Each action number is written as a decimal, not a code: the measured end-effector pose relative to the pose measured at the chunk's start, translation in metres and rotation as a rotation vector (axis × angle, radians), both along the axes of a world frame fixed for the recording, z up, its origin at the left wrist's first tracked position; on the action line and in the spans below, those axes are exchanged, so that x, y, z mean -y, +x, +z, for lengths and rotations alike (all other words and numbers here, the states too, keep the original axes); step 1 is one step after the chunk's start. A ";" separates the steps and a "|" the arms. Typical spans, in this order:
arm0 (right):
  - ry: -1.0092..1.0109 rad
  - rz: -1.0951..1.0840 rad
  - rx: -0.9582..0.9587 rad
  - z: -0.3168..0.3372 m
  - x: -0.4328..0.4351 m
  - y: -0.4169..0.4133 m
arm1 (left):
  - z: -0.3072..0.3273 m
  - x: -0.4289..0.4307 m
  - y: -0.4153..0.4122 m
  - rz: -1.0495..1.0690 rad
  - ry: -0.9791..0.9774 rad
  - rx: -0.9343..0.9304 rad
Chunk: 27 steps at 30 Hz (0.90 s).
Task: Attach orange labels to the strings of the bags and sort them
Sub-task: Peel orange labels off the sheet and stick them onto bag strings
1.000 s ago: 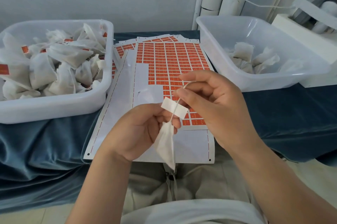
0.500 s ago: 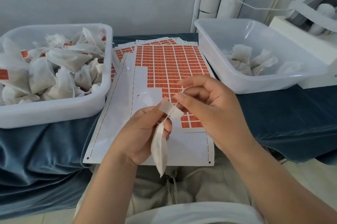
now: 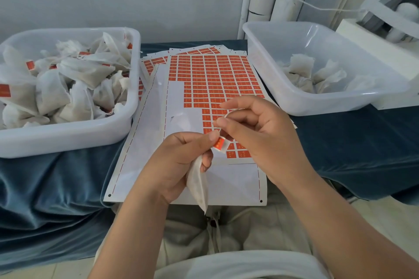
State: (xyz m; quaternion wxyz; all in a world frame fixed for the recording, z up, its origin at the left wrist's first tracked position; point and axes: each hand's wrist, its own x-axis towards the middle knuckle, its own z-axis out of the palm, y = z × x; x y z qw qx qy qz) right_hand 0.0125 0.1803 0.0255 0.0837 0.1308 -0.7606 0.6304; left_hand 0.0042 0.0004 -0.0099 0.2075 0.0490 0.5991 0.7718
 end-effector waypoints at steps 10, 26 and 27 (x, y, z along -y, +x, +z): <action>0.005 0.010 -0.025 -0.001 0.001 -0.001 | -0.004 0.002 -0.002 0.006 -0.015 -0.020; 0.367 0.208 0.071 -0.028 0.000 -0.013 | -0.011 -0.005 -0.001 0.252 -0.037 -0.312; 0.374 0.220 0.015 -0.030 0.001 -0.011 | -0.010 -0.004 0.000 0.228 -0.025 -0.323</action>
